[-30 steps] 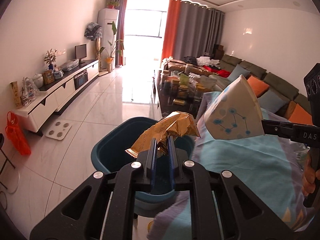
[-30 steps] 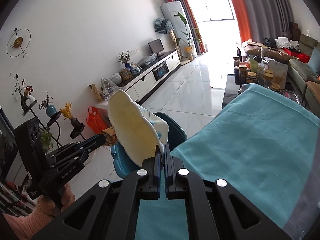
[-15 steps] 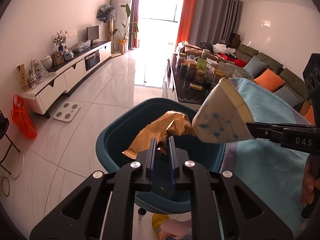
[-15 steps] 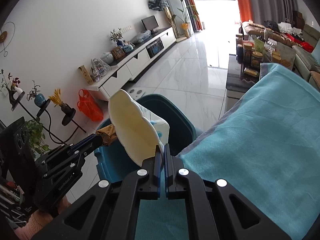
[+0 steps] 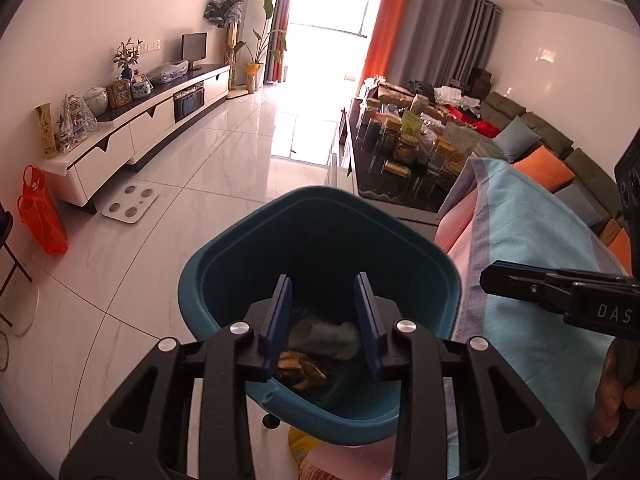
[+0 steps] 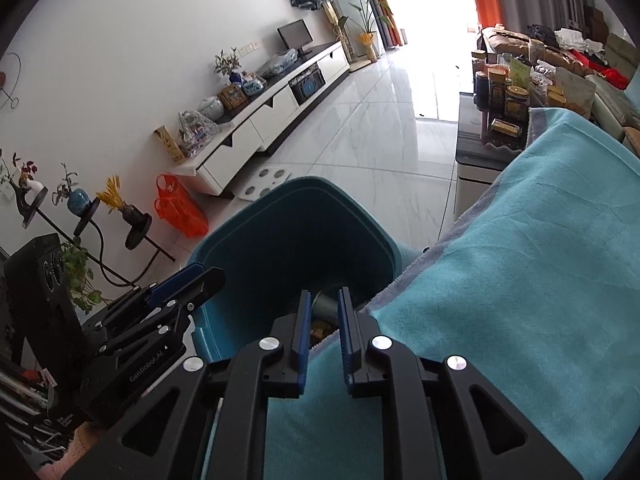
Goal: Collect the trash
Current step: 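Carry foil and cup to the teal bin and open both grippers, then grasp the clear snack bag with the left gripper while the right grasps white foam nets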
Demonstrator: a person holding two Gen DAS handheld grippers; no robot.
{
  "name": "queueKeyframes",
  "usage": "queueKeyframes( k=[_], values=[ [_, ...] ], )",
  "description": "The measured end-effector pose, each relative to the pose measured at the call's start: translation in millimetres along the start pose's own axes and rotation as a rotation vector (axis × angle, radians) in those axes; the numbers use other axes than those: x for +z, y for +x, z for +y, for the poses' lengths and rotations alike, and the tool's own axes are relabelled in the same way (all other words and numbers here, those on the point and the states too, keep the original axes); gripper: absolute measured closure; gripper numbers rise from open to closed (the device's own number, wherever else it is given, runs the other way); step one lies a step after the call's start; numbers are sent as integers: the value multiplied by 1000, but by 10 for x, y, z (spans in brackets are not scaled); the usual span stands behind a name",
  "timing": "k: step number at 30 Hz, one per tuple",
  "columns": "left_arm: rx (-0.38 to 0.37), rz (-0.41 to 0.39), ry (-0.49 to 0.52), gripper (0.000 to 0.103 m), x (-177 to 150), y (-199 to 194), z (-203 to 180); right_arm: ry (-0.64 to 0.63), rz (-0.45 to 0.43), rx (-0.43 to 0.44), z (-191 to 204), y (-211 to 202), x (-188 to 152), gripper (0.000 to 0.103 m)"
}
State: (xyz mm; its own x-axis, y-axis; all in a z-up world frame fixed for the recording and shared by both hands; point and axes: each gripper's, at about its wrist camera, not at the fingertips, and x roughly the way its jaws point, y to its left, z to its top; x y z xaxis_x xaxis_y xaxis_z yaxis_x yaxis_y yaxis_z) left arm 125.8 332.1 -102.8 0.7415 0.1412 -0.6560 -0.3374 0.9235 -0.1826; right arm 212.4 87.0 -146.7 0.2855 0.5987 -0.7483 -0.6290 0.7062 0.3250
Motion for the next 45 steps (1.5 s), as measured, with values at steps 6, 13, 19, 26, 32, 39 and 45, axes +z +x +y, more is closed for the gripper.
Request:
queueKeyframes(
  k=[6,13,19,26,32,39,45],
  values=[
    [-98,-112,49,47,32,-525,-276,-32,-114,18,5,-550,-185,77],
    [-287,-180,138,35,-75,-999,-866,-71,-277,-35,-91,-1369,-522,68],
    [-445,-145,262,34,-309,-1106,-1598,-47,-373,-131,-305,-1958,-935,63],
    [-583,-38,377,34,-669,-1005,-2453,33,-447,-290,-601,-2492,-1376,61],
    [-647,46,462,34,-915,-915,-3009,110,-517,-462,-1005,-2969,-1774,55],
    [-677,127,515,34,-1023,-764,-3392,189,-577,-627,-1377,-3392,-2083,46],
    [-631,221,544,34,-1043,-569,-3636,237,-525,-687,-1734,-3397,-2165,42]
  ],
)
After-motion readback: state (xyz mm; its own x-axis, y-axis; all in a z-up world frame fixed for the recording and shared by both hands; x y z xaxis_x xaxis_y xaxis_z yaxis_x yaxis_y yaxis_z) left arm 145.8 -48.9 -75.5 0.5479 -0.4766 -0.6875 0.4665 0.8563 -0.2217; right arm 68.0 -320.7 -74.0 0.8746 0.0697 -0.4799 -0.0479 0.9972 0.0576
